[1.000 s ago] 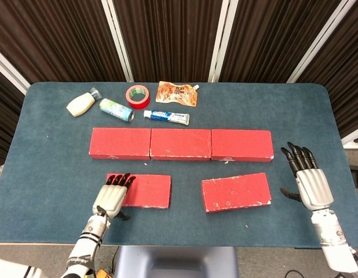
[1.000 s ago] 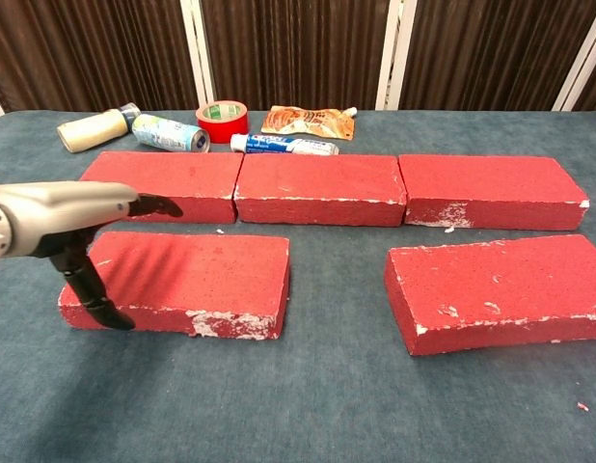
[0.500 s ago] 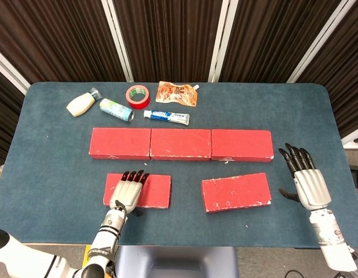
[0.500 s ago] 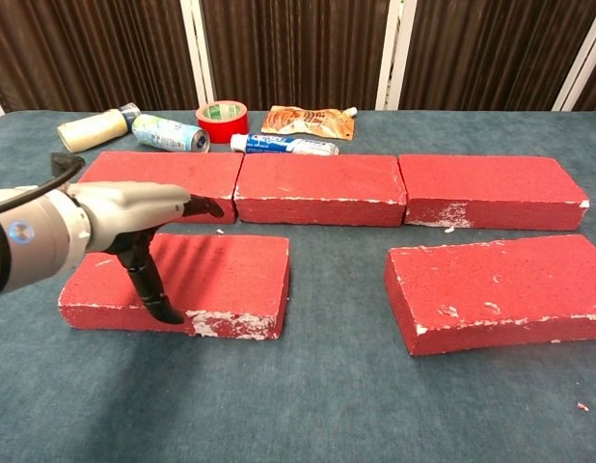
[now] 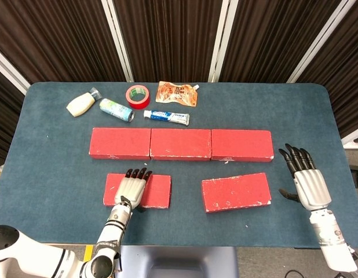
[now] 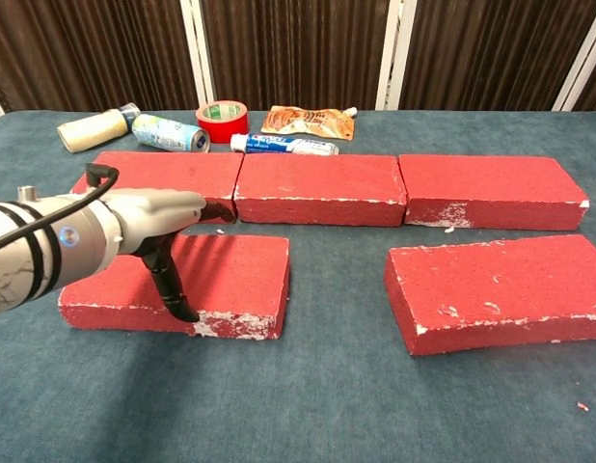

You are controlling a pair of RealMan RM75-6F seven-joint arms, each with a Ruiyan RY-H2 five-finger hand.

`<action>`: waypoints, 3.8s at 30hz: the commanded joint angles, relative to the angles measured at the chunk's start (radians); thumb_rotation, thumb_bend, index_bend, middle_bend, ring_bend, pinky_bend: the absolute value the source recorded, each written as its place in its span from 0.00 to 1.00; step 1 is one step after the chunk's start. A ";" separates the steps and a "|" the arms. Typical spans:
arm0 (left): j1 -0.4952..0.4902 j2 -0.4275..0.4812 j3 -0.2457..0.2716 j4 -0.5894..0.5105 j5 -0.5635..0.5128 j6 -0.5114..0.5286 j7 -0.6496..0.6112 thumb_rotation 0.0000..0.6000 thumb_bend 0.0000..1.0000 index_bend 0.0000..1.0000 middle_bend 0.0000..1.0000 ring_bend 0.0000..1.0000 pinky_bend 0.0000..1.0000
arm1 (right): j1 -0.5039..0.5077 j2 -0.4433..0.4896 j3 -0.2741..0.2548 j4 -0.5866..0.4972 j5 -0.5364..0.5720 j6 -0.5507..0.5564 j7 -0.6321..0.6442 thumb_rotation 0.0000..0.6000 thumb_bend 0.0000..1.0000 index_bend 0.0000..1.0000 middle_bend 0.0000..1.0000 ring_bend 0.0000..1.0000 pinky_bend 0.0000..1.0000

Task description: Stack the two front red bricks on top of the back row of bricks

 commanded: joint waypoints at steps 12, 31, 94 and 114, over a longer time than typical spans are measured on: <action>-0.028 -0.016 0.000 0.070 -0.023 -0.048 -0.014 1.00 0.00 0.00 0.00 0.00 0.00 | 0.000 0.001 -0.005 -0.005 0.007 -0.006 -0.007 1.00 0.00 0.00 0.04 0.01 0.00; -0.057 -0.023 0.002 0.130 -0.101 -0.051 0.015 1.00 0.00 0.00 0.00 0.00 0.00 | 0.001 -0.002 -0.009 0.007 0.009 -0.008 0.001 1.00 0.00 0.00 0.04 0.01 0.00; -0.344 0.039 -0.288 0.252 -0.423 -0.021 0.290 1.00 0.29 0.00 0.19 0.00 0.02 | 0.012 0.036 0.010 -0.028 0.019 -0.001 -0.022 1.00 0.00 0.00 0.04 0.01 0.00; -0.441 0.006 -0.301 0.598 -0.544 -0.262 0.338 1.00 0.29 0.00 0.19 0.00 0.02 | 0.009 0.058 0.024 -0.089 0.047 0.005 -0.094 1.00 0.00 0.00 0.04 0.01 0.00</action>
